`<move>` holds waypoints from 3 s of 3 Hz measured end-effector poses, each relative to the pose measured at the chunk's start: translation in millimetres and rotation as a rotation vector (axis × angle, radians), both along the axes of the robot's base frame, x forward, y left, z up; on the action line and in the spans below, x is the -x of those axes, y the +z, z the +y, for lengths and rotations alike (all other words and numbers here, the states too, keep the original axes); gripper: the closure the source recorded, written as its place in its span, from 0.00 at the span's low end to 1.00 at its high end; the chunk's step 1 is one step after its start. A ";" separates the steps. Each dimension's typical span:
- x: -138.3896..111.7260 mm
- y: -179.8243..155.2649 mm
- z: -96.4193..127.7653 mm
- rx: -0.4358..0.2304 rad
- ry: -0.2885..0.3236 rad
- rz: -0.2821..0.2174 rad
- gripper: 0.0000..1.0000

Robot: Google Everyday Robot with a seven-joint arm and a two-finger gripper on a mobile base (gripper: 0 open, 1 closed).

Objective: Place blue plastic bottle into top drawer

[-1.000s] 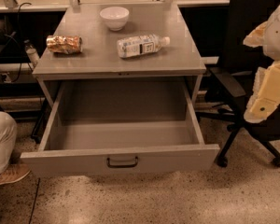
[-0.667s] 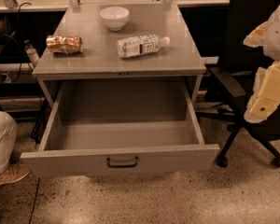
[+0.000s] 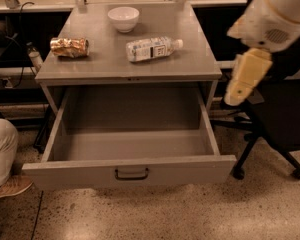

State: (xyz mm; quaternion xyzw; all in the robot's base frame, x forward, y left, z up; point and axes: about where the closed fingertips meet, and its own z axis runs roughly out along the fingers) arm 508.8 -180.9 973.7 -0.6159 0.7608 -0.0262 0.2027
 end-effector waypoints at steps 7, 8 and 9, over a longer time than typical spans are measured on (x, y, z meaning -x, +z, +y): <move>-240.9 -42.1 144.2 -0.136 0.230 -0.153 0.00; -257.8 -55.3 164.0 -0.091 0.243 -0.126 0.00; -267.6 -71.2 176.8 -0.061 0.248 -0.087 0.00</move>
Offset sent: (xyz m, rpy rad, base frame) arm 0.1612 0.0960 -0.0362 0.2560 -0.0686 -0.0114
